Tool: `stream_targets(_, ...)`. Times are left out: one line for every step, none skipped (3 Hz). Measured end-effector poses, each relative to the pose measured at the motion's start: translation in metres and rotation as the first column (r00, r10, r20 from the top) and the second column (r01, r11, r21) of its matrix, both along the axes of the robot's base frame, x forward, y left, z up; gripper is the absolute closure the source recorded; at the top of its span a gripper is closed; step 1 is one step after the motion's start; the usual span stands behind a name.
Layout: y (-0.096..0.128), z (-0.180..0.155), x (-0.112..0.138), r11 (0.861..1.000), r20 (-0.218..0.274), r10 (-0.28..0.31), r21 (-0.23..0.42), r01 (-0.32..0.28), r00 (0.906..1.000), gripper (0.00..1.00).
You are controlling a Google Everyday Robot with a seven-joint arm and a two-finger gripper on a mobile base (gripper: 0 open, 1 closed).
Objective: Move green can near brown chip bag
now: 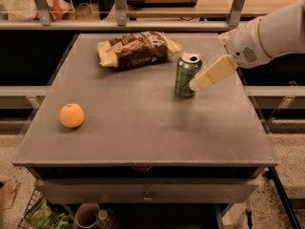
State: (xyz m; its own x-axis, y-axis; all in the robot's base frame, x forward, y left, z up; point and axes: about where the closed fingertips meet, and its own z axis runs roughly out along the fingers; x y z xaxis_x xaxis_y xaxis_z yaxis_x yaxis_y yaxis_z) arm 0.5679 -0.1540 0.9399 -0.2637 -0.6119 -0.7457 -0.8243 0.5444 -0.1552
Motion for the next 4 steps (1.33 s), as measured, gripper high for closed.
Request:
stream_targets(0.012, -0.009, 0.02, 1.0, 0.008, -0.025, -0.011, 0.025, 0.9997, 0.0)
stream_targets(0.012, -0.008, 0.019, 1.0, 0.008, -0.023, -0.01, 0.023, 0.9997, 0.0)
stream_targets(0.013, -0.016, 0.029, 0.999, 0.005, -0.027, 0.035, 0.027, 0.9996, 0.0)
stream_targets(0.012, -0.029, 0.038, 0.997, -0.005, -0.038, 0.064, 0.038, 0.9993, 0.0)
